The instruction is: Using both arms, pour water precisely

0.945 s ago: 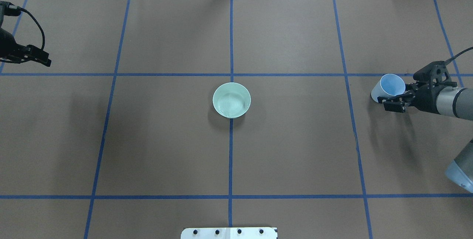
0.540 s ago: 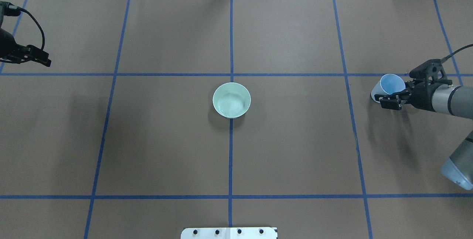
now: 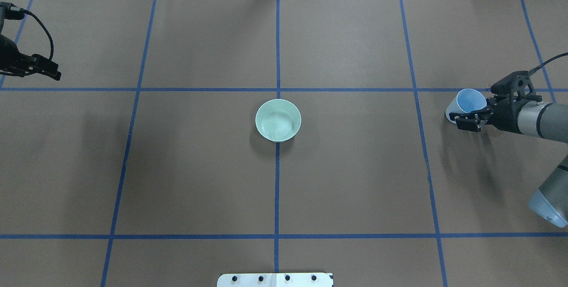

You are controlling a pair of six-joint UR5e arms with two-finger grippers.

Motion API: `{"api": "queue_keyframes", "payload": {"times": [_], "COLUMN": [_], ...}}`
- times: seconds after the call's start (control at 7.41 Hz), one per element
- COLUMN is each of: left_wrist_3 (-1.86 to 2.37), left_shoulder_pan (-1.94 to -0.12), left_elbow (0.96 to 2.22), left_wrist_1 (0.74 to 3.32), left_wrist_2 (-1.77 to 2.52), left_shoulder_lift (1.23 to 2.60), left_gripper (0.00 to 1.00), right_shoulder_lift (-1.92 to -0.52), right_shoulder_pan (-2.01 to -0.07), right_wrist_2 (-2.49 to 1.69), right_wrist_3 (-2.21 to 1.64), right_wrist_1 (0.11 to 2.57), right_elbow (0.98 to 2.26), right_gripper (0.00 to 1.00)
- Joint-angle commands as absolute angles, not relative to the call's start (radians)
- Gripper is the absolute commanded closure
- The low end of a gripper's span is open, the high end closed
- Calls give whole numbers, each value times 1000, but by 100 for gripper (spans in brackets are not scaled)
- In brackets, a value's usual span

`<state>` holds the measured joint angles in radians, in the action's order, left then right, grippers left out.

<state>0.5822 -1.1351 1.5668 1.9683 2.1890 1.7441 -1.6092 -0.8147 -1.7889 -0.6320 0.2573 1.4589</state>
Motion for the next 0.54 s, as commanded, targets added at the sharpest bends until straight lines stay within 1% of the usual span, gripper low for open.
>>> {"api": "queue_keyframes", "payload": {"times": [0.0,0.14,0.41], "left_wrist_3": [583,584,584], "left_shoulder_pan": [-1135,-1135,-1135], "left_elbow": [1566,1568,1566], "left_wrist_1": [1968,1968,1967], "left_wrist_2": [2189,2189,2189], "left_shoulder_lift": [1744,1744,1744], "left_gripper": [0,0,0], "right_shoulder_lift": [-1611,-1612,-1614], "right_shoulder_pan": [-816,-818,-828], "right_wrist_2": [-1792,-1792,-1792], "right_wrist_3": [-632,-630,-629], "right_wrist_1": [241,209,207], "right_elbow": [1462,1463,1492], "right_gripper": [49,64,72]}}
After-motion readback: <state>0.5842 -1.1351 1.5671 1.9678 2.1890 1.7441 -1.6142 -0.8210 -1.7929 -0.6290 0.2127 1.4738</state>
